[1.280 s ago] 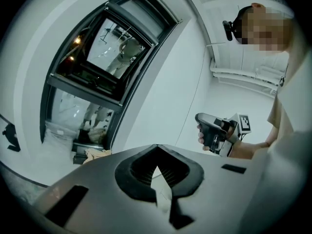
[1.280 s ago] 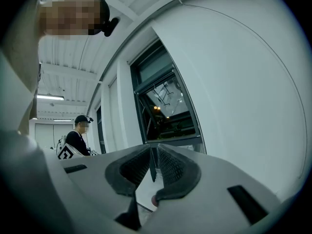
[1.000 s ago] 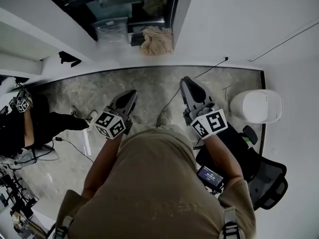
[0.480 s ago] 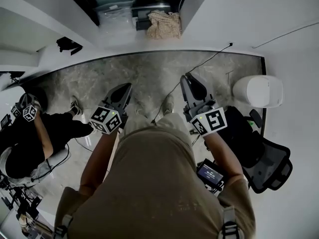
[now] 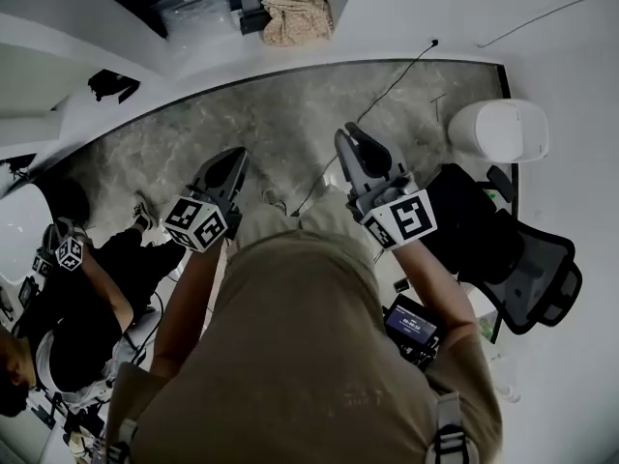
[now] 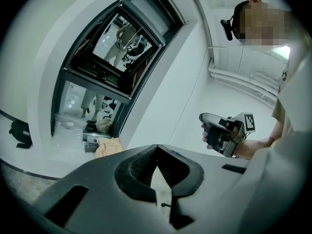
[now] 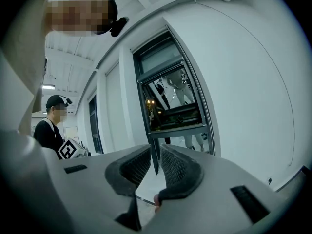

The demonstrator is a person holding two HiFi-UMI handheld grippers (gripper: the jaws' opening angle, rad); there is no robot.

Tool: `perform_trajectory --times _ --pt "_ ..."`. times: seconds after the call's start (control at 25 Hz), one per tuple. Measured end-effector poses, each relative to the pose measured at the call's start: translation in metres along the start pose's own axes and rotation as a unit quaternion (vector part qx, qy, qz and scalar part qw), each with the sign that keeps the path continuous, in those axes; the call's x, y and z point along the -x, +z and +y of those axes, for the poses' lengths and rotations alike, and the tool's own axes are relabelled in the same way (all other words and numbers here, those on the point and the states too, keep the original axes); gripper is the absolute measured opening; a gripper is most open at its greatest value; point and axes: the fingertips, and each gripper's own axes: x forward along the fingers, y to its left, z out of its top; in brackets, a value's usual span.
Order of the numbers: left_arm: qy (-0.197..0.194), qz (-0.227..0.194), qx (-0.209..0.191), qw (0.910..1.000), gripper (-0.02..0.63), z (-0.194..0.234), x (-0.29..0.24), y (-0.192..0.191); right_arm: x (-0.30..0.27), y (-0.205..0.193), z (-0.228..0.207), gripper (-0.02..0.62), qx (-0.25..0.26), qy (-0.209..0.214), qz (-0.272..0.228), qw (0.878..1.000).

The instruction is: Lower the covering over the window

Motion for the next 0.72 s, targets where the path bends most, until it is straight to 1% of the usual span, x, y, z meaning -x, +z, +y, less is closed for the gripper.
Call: perform_trajectory --times 0.16,0.28,0.36,0.48,0.6,0.72 --pt "0.01 -0.008 -0.028 0.9995 0.014 -0.044 -0.013 -0.006 0.034 0.002 -0.025 0.048 -0.006 0.011 -0.015 1.0" --pt "0.011 -0.012 -0.034 0.9993 0.014 -0.082 -0.029 -0.014 0.061 0.013 -0.048 0.048 -0.017 0.011 -0.036 0.999" --pt "0.013 -0.015 -0.04 0.999 0.014 -0.106 -0.039 -0.021 0.08 0.019 -0.055 0.048 -0.017 0.019 -0.047 0.999" --pt "0.024 -0.023 -0.049 0.9982 0.014 -0.139 -0.05 -0.032 0.112 0.02 -0.067 0.048 -0.01 0.032 -0.049 0.998" --pt "0.04 -0.041 -0.05 0.9971 0.014 -0.166 -0.054 -0.042 0.14 0.018 -0.08 0.048 -0.017 0.042 -0.047 0.998" --pt "0.053 -0.057 -0.05 0.9957 0.014 -0.192 -0.057 -0.053 0.167 0.017 -0.088 0.048 -0.011 0.053 -0.045 0.998"
